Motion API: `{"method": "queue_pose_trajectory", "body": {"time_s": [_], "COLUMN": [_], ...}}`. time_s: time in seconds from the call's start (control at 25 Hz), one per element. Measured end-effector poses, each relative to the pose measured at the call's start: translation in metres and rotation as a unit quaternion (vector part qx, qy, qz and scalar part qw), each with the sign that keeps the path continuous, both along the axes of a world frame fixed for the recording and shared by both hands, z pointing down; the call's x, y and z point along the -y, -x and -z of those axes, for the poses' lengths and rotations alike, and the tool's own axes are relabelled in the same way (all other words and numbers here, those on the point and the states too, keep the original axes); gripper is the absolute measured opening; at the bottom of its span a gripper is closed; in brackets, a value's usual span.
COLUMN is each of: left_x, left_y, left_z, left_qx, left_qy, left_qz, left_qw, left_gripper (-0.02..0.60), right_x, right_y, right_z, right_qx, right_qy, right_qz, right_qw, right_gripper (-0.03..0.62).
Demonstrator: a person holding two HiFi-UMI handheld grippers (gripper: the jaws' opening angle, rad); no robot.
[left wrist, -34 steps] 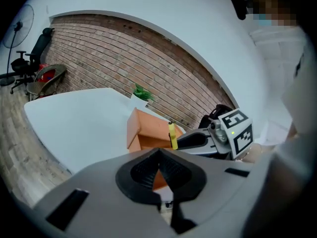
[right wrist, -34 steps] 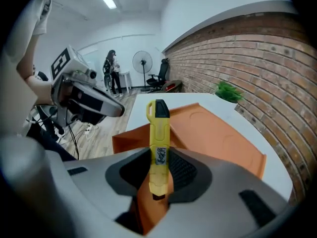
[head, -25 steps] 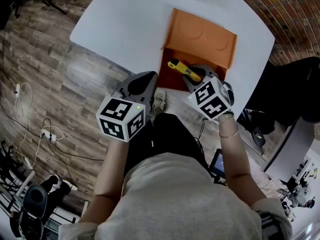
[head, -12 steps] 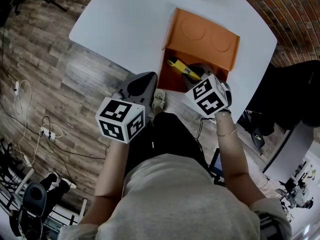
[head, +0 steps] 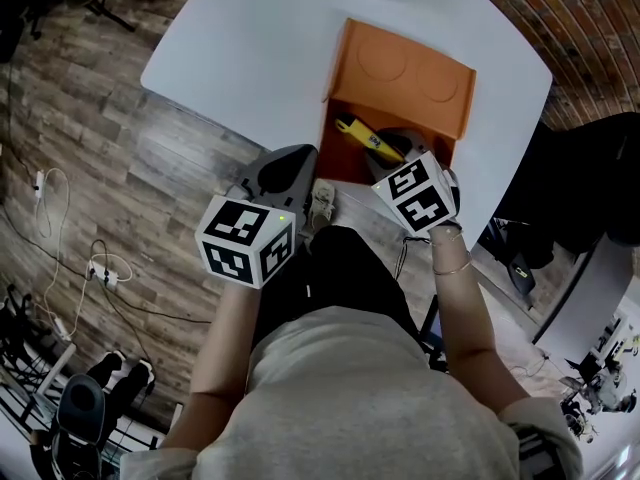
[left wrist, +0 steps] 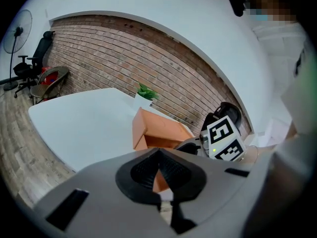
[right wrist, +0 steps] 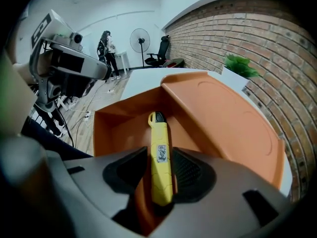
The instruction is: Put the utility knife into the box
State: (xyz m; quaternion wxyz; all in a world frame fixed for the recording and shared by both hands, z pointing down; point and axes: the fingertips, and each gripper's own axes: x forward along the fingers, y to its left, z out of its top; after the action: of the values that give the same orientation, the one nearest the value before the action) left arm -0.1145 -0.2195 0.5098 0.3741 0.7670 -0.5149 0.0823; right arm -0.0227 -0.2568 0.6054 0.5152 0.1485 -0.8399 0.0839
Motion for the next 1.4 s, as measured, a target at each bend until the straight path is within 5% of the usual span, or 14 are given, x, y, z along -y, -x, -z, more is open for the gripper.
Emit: {"method": "queue_pose_trajectory", "body": {"time_s": [0.44, 0.72, 1.0, 1.4], "left_x": [0.003, 0.01, 0.027, 0.043], "left_y": [-0.016, -0.035, -0.049, -0.07], "left_z": [0.03, 0.059, 0.088, 0.136], "left_qx": [0.021, 0.042, 0.062, 0.057], "left_qy": [-0.022, -0.049, -0.088, -0.145], "left_qz": [-0.026, -0.057, -0.089, -0.117], "left_qw": [0.9992, 0.9962, 0.9902, 0.9807], "left_gripper": [0.006, 0.006, 0.006, 0.006], "right_x": [0.002, 0.009, 0.015, 0.017], "right_y": [-0.008, -0.012, -0.018, -0.046], "right_z": [0.055, 0.128, 0.202, 0.276], "right_qx": [0.066, 0.148, 0.28, 0.412], "right_qy": [-0.045, -0.11, -0.129, -0.199], "right_qz": [-0.047, -0.076, -0.16, -0.203], "right_qw": [0.996, 0.98, 0.938, 0.866], "right_gripper": [0.179, 0.153, 0.1, 0.006]}}
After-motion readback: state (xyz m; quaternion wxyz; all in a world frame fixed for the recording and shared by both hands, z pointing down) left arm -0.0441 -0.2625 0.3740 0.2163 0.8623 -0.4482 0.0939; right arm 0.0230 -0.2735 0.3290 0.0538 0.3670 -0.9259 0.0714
